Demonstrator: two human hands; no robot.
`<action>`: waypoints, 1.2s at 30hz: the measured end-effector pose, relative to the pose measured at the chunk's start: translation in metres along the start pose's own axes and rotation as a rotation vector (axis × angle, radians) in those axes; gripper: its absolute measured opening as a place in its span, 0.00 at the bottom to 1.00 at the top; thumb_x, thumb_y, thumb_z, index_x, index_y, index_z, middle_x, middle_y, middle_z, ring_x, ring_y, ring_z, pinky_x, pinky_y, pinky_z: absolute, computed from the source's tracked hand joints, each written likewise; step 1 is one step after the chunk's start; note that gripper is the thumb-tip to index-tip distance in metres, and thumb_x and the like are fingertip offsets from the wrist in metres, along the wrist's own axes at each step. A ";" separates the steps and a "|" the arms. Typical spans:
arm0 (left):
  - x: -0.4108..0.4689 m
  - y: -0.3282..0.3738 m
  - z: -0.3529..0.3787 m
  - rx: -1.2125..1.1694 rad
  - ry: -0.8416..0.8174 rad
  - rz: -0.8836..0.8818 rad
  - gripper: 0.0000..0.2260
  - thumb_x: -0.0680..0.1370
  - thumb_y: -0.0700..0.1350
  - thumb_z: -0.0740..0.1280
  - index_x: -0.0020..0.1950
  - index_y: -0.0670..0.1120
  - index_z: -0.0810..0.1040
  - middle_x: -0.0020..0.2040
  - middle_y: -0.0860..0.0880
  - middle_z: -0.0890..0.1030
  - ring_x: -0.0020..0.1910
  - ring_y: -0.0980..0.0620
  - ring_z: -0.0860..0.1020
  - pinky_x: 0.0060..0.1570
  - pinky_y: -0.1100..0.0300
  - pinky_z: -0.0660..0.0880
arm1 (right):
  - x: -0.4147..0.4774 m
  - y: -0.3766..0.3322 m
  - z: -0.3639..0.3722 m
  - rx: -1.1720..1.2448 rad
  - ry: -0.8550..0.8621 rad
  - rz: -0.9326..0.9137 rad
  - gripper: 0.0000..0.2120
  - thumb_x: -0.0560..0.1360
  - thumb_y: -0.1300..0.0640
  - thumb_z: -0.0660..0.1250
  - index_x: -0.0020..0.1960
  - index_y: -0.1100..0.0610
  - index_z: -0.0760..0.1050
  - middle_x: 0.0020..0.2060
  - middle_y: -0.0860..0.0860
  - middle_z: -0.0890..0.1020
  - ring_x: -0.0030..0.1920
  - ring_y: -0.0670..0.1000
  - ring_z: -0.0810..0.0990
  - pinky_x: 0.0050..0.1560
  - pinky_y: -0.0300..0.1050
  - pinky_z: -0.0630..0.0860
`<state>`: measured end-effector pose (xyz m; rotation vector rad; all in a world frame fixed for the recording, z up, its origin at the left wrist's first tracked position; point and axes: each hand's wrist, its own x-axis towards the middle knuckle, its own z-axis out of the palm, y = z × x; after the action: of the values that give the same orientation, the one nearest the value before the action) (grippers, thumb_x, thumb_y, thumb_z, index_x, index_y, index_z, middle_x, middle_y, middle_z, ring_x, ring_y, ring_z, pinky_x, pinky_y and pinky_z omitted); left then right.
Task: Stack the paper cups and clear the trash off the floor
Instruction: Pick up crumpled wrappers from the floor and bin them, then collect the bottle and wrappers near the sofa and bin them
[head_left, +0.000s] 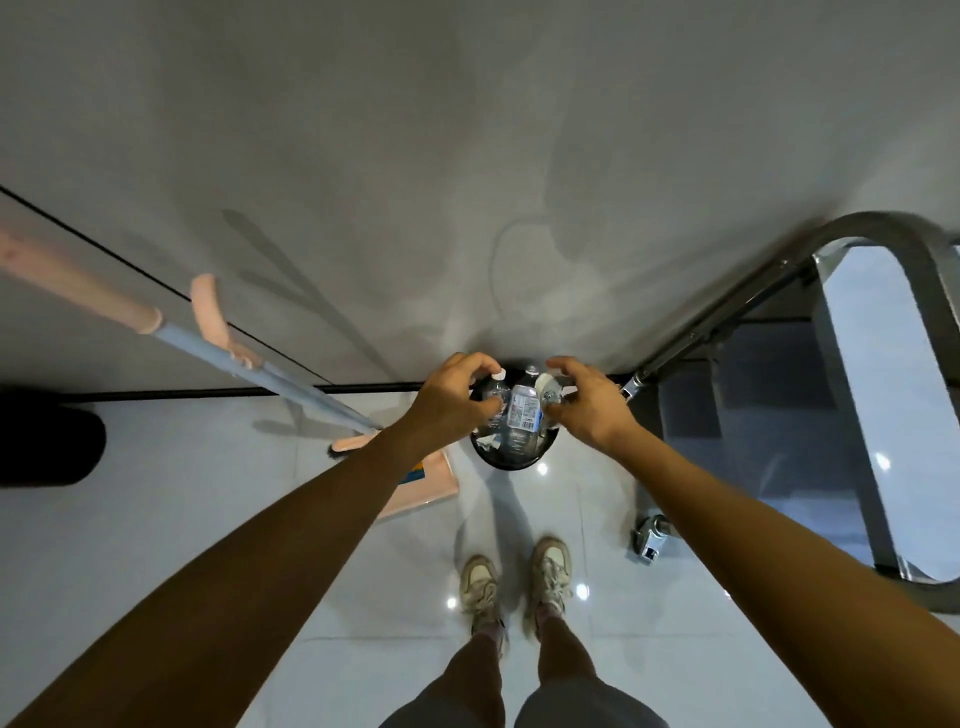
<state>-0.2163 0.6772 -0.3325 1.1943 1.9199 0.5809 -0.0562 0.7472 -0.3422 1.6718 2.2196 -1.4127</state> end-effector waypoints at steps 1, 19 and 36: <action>-0.003 0.001 -0.003 0.001 0.000 0.003 0.14 0.72 0.37 0.67 0.57 0.42 0.75 0.51 0.51 0.71 0.51 0.54 0.71 0.41 0.76 0.64 | 0.002 -0.004 0.001 -0.009 -0.003 -0.005 0.27 0.73 0.62 0.68 0.70 0.54 0.64 0.66 0.58 0.70 0.61 0.58 0.74 0.63 0.48 0.71; -0.047 0.054 -0.050 0.228 0.009 0.203 0.17 0.73 0.39 0.68 0.61 0.41 0.73 0.61 0.43 0.75 0.61 0.47 0.72 0.48 0.72 0.60 | -0.051 -0.021 -0.037 -0.087 0.017 -0.074 0.25 0.74 0.59 0.66 0.69 0.55 0.64 0.67 0.57 0.71 0.61 0.58 0.74 0.58 0.39 0.70; -0.128 0.160 0.044 0.477 -0.463 0.838 0.19 0.73 0.45 0.69 0.64 0.47 0.71 0.63 0.48 0.72 0.62 0.50 0.71 0.54 0.71 0.61 | -0.285 0.046 -0.031 0.156 0.613 0.359 0.22 0.74 0.56 0.66 0.67 0.53 0.68 0.65 0.55 0.71 0.63 0.55 0.72 0.63 0.46 0.69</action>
<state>-0.0641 0.6348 -0.1953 2.2402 1.1331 0.2067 0.1152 0.5537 -0.2091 2.6832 1.9003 -1.1078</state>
